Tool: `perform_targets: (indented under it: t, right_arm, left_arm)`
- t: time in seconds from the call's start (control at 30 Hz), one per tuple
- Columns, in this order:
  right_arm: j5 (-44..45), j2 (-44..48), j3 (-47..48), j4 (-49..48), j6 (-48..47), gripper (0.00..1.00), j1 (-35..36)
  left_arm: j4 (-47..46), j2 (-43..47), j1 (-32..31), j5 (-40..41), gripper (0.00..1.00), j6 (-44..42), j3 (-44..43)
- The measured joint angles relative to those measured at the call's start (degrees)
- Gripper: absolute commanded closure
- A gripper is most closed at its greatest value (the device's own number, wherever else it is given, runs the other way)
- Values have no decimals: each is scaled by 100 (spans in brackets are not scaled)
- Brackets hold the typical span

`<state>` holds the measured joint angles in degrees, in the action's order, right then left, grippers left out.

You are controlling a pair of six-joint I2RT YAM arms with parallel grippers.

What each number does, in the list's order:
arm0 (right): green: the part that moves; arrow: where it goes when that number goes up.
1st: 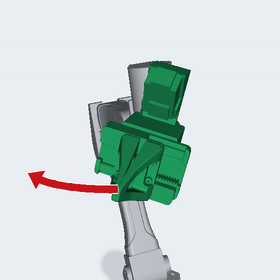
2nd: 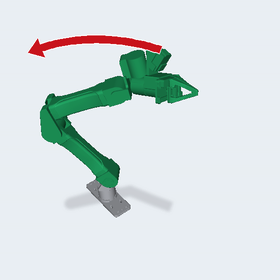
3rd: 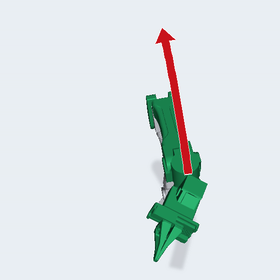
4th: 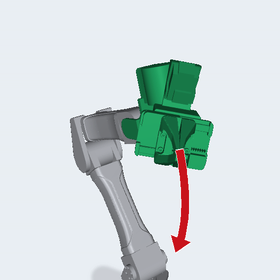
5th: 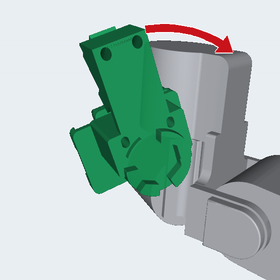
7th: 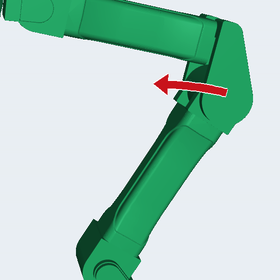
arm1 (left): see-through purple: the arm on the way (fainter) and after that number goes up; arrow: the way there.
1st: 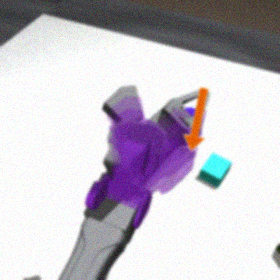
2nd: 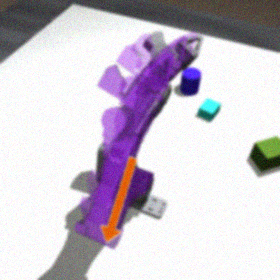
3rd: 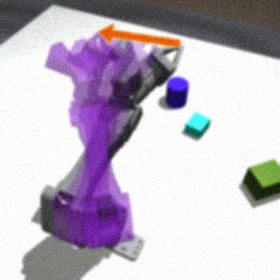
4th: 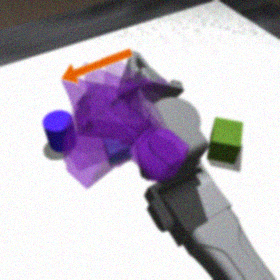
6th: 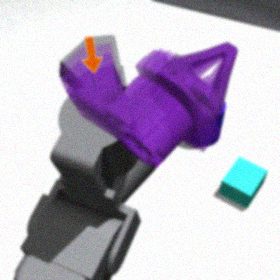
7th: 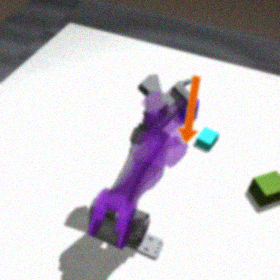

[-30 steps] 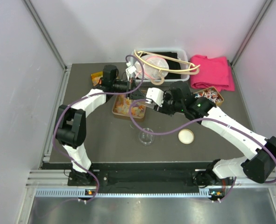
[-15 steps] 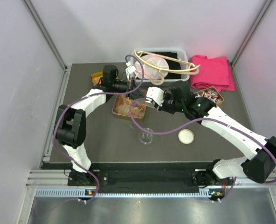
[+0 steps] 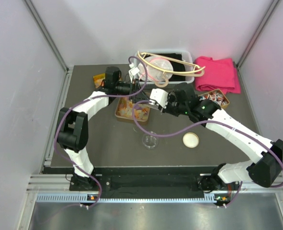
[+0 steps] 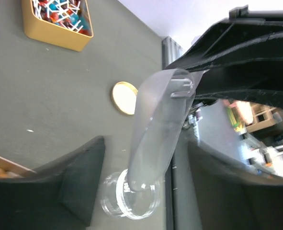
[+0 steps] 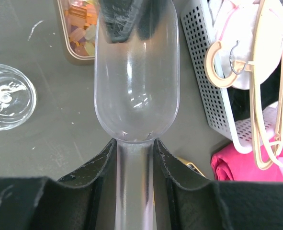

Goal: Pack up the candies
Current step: Pick up the spatula from the center of the board, then adjust the storage box at the center of the board.

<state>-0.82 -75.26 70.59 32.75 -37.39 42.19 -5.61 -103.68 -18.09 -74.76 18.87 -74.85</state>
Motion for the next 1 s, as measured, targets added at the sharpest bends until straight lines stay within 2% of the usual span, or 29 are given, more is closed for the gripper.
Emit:
perform_targets:
  t: [0.1, 0.27, 0.4, 0.6, 0.83, 1.0]
  right_arm:
    - [101, -4, 0, 11, -4, 100, 0]
    - [229, -4, 0, 39, -13, 100, 0]
    - [352, 0, 0, 101, -63, 100, 0]
    - [590, -39, 61, 168, -210, 100, 7]
    - [767, -127, 437, 203, -249, 100, 17]
    - [780, -127, 490, 229, -229, 100, 17]
  left_arm:
    - [0, 0, 24, -24, 1, 46, -4]
    - [83, -149, 267, -20, 1, 72, -188]
    - [699, -306, 813, 295, 1, -308, -623]
    - [1888, -295, 1508, 1526, 1, -1572, -1008]
    - [2643, -181, 1266, 3311, 1, -2393, -251]
    - [2732, -4, 1113, 3978, 1, -2546, 197]
